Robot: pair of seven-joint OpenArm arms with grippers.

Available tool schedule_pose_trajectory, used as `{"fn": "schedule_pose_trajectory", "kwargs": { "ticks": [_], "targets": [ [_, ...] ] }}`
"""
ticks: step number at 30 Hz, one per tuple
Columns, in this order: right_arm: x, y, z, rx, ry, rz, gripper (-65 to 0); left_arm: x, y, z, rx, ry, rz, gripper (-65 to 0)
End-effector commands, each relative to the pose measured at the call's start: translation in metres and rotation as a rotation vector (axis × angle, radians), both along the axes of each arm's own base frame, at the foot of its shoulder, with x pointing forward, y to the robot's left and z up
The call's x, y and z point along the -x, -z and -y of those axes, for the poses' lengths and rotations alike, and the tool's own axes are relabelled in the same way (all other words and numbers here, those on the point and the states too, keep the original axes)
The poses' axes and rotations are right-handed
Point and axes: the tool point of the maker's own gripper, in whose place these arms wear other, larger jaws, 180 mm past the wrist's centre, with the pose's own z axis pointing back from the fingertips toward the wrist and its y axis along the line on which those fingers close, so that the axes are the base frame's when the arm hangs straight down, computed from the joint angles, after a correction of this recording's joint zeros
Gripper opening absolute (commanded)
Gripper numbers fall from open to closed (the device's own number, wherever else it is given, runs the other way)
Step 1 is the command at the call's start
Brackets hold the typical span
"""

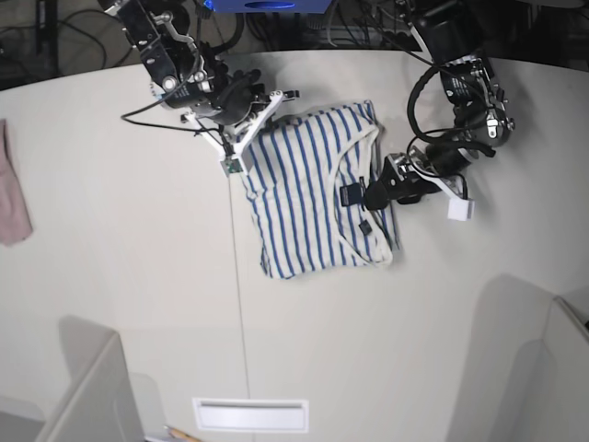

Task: Fold the T-shirt properly
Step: 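Lower the left gripper to the shirt's collar edge and grasp it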

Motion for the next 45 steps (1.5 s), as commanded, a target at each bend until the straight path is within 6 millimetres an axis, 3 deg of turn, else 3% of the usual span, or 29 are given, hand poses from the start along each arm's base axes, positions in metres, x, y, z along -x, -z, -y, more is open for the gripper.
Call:
{"fn": "schedule_pose_trajectory", "kwargs": {
  "ticks": [1, 5, 10, 16, 22, 26, 34, 40, 45],
  "targets": [
    [-0.006, -0.009, -0.004, -0.023, 0.001, 0.033, -65.0, 0.011, 0.013, 0.005, -0.027, 0.042, -0.07, 0.0],
    [-0.006, -0.009, -0.004, -0.025, 0.002, 0.033, -65.0, 0.016, 0.019, 0.025, -0.014, 0.086, -0.12, 0.0],
    [-0.006, -0.009, -0.005, -0.025, 0.002, 0.035, -65.0, 0.015, 0.022, 0.016, -0.002, 0.024, -0.162, 0.0],
    [-0.006, -0.009, -0.005, -0.028, 0.003, 0.034, -65.0, 0.015, 0.025, 0.014, 0.005, -0.003, -0.203, -35.5],
    [-0.008, -0.01, -0.005, -0.039, 0.022, 0.07, -65.0, 0.007, 0.005, 0.004, -0.029, -0.051, -0.174, -65.0],
    [-0.01, -0.008, 0.006, -0.033, 0.069, 0.078, -65.0, -0.001, -0.011, -0.003, -0.042, -0.097, -0.165, -65.0],
    [-0.005, -0.004, 0.019, -0.02, 0.111, 0.061, -65.0, -0.006, -0.018, 0.018, -0.09, 0.01, -0.147, -65.0],
    [0.0, -0.001, 0.023, -0.016, 0.123, 0.047, -65.0, -0.008, -0.023, -0.01, -0.19, 0.0, -0.156, -65.0],
    [-0.004, -0.001, 0.029, -0.011, 0.149, 0.051, -65.0, 0.0, -0.02, -0.025, -0.351, 0.142, -0.17, -65.0]
  ]
}}
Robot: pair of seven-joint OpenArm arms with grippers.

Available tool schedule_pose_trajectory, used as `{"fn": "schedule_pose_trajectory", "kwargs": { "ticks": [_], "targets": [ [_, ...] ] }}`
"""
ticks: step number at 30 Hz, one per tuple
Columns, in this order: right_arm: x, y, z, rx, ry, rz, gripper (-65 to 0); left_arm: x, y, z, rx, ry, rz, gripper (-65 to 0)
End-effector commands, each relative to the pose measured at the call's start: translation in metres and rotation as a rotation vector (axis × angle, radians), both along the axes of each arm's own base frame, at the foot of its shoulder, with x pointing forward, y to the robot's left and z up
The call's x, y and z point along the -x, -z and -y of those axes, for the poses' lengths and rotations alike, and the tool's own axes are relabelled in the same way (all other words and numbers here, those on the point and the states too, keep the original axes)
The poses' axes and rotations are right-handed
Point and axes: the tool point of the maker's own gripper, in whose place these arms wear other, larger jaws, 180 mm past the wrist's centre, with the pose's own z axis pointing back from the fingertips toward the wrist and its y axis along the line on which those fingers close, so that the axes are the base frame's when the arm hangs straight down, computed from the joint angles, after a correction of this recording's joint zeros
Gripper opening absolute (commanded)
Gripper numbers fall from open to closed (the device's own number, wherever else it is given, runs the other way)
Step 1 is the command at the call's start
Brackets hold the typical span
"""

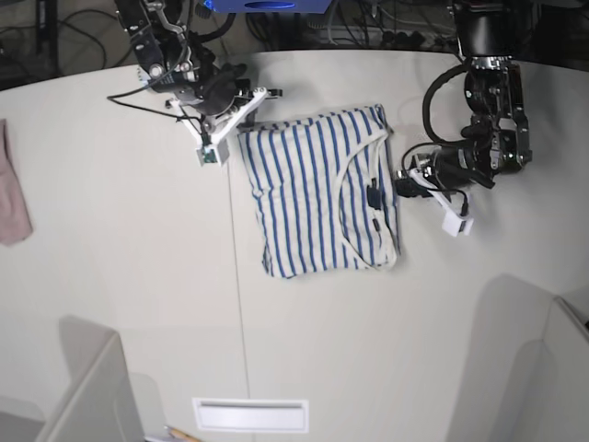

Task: Fold the T-shirt properly
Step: 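Lower the left gripper to the shirt's collar edge and grasp it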

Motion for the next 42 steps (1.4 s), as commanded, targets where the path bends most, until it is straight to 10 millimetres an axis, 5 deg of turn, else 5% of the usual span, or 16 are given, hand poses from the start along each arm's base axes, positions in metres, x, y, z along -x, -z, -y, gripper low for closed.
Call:
{"fn": "schedule_pose_trajectory", "kwargs": {
  "ticks": [1, 10, 15, 18, 30, 42],
  "targets": [
    [-0.011, -0.011, 0.0, -0.015, 0.022, 0.053, -65.0, -0.008, -0.01, -0.004, -0.01, 0.013, 0.034, -65.0],
    [-0.016, -0.012, 0.005, -0.018, 0.062, 0.083, -65.0, 0.002, -0.033, -0.007, 0.237, -0.091, 0.031, -65.0],
    [-0.016, -0.012, 0.005, -0.018, 0.061, 0.08, -65.0, -0.002, -0.044, -0.009, 0.249, -0.164, 0.02, -20.2],
    [-0.013, -0.011, 0.005, -0.018, 0.06, 0.074, -65.0, 0.001, -0.046, -0.007, 0.247, -0.163, 0.022, -6.9],
    [-0.007, -0.008, 0.005, -0.018, 0.059, 0.057, -65.0, 0.002, -0.024, 0.024, 0.375, -0.281, -0.093, -5.6],
    [-0.003, -0.006, 0.005, -0.018, 0.06, 0.049, -65.0, 0.007, 0.008, 0.062, 0.175, -0.167, -0.137, -5.8]
  ]
}}
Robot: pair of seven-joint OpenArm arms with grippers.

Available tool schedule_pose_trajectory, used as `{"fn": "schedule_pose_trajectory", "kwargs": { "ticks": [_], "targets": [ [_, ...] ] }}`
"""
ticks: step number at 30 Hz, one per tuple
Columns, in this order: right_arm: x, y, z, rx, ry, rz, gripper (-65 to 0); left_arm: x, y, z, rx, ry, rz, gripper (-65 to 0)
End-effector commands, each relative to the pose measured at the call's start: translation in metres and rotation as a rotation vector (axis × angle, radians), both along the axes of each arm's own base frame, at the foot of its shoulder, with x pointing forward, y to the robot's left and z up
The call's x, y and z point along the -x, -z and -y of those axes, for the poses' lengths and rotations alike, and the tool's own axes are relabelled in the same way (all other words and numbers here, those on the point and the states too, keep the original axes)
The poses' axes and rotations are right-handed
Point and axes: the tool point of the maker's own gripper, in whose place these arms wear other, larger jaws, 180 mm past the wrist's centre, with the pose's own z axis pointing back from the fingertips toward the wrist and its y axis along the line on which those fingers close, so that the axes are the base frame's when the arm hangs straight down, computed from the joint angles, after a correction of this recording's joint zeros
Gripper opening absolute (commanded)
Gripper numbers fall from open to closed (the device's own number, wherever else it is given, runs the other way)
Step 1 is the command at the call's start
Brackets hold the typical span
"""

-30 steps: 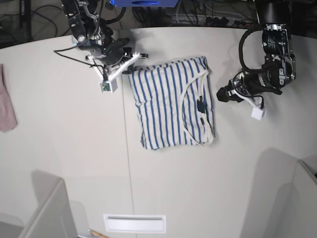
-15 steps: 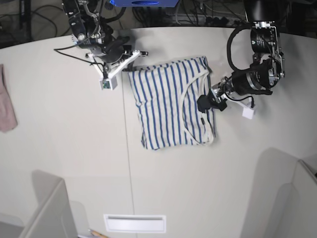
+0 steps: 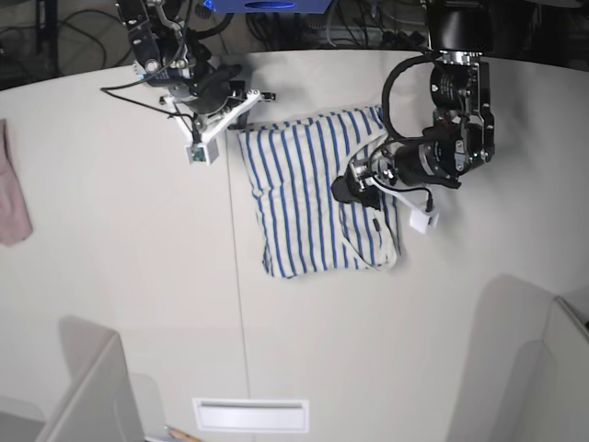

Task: Fold the T-shirt properly
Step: 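Lower the left gripper to the shirt's collar edge and grasp it, then drag the collar edge with the left gripper to square the folded shirt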

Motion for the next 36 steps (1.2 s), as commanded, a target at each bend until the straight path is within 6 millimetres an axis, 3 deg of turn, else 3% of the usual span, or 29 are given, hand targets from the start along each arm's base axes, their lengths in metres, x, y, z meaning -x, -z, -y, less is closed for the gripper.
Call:
{"fn": "schedule_pose_trajectory", "kwargs": {
  "ticks": [1, 3, 5, 12, 14, 18, 24, 28, 36],
  "targets": [
    [-0.001, -0.006, -0.001, -0.012, 0.0, 0.022, -65.0, 0.001, 0.0, -0.004, -0.021, 0.005, -0.008, -5.8],
    [-0.001, -0.006, -0.001, -0.011, 0.001, 0.022, -65.0, -0.002, -0.002, -0.002, -0.018, 0.01, -0.001, -5.9],
    [-0.001, -0.006, 0.0, -0.01, 0.004, 0.021, -65.0, -0.004, -0.001, -0.001, -0.017, 0.012, -0.003, -10.9],
    [-0.004, -0.007, 0.001, -0.01, 0.012, 0.04, -65.0, -0.006, -0.003, -0.002, -0.02, 0.017, 0.002, -64.8],
    [-0.008, -0.009, 0.002, -0.01, 0.021, 0.064, -65.0, -0.003, -0.002, 0.008, -0.026, 0.06, 0.0, -65.0],
    [-0.011, -0.011, 0.006, -0.009, 0.045, 0.094, -65.0, -0.002, 0.001, -0.004, -0.118, 0.158, -0.002, -65.0],
    [-0.019, -0.01, 0.048, 0.021, 0.229, 0.116, -65.0, 0.006, 0.004, -0.03, -0.264, 0.294, -0.012, -65.0],
    [-0.023, -0.011, 0.075, 0.055, 0.3, 0.126, -65.0, 0.001, 0.0, -0.035, -0.365, 0.43, 0.002, -65.0],
    [-0.027, -0.013, 0.104, 0.093, 0.373, 0.14, -65.0, -0.001, -0.002, -0.046, -0.559, 0.694, 0.01, -65.0]
  ]
}}
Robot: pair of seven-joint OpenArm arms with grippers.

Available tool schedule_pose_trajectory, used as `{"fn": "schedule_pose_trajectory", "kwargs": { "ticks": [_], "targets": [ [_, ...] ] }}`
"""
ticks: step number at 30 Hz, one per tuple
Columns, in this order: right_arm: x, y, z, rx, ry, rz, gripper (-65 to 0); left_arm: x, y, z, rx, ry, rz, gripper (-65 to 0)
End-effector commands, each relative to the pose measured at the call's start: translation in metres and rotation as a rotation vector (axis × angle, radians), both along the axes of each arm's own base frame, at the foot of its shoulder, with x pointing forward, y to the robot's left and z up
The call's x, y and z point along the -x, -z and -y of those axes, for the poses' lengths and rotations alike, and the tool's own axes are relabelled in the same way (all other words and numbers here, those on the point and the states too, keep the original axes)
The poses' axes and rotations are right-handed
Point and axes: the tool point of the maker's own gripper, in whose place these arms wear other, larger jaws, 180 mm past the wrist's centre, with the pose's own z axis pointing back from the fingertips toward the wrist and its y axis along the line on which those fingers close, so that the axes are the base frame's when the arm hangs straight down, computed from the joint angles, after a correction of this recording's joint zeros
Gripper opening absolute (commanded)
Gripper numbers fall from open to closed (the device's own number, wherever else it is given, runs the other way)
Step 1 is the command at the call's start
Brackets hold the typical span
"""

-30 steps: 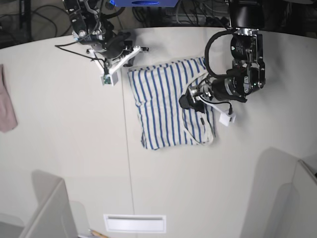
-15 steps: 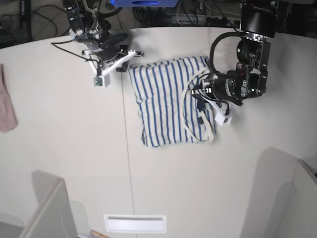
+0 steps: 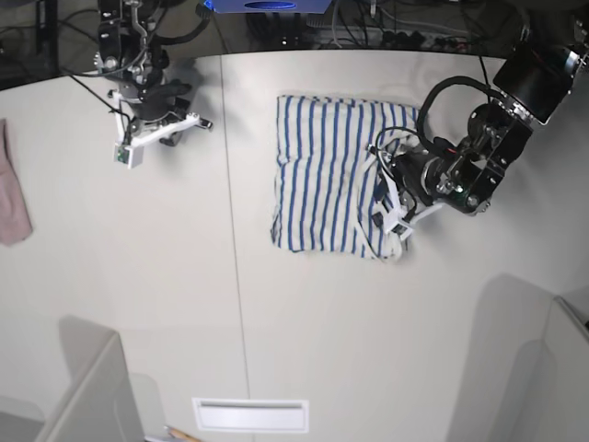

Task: Fold the T-shirt properly
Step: 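Drag the collar edge with the left gripper to square the folded shirt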

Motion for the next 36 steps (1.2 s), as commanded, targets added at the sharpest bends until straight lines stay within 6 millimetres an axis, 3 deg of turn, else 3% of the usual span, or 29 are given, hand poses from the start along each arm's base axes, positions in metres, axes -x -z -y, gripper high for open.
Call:
{"fn": "schedule_pose_trajectory", "kwargs": {
  "ticks": [1, 6, 9, 17, 21, 29, 32, 36],
  "targets": [
    [-0.006, -0.009, 0.004, 0.011, 0.004, 0.038, -65.0, -0.012, -0.01, -0.008, -0.029, 0.019, 0.031, -65.0],
    [-0.006, -0.008, 0.003, 0.002, 0.016, 0.039, -65.0, -0.038, -0.016, -0.021, -0.209, 0.141, 0.151, -65.0],
    [-0.007, -0.009, -0.002, -0.012, 0.024, 0.042, -65.0, -0.049, -0.018, -0.021, -0.306, 0.329, 0.238, -65.0],
    [-0.013, -0.012, -0.005, -0.025, 0.034, 0.059, -65.0, -0.068, -0.018, 0.033, -0.399, 0.867, 0.514, -65.0],
    [-0.021, -0.016, 0.015, -0.002, 0.084, 0.077, -65.0, -0.073, -0.01, 0.05, -0.421, 1.04, 0.531, -65.0],
    [-0.018, -0.02, 0.053, 0.047, 0.177, 0.086, -65.0, -0.089, -0.012, 0.093, -0.255, 1.119, 0.621, -65.0],
    [-0.014, -0.017, 0.053, 0.04, 0.177, 0.061, -65.0, -0.092, -0.01, 0.107, -0.243, 1.157, 0.617, -65.0],
    [-0.014, -0.016, 0.051, 0.033, 0.173, 0.049, -65.0, -0.082, -0.001, 0.119, -0.23, 1.212, 0.599, -65.0]
  ]
}}
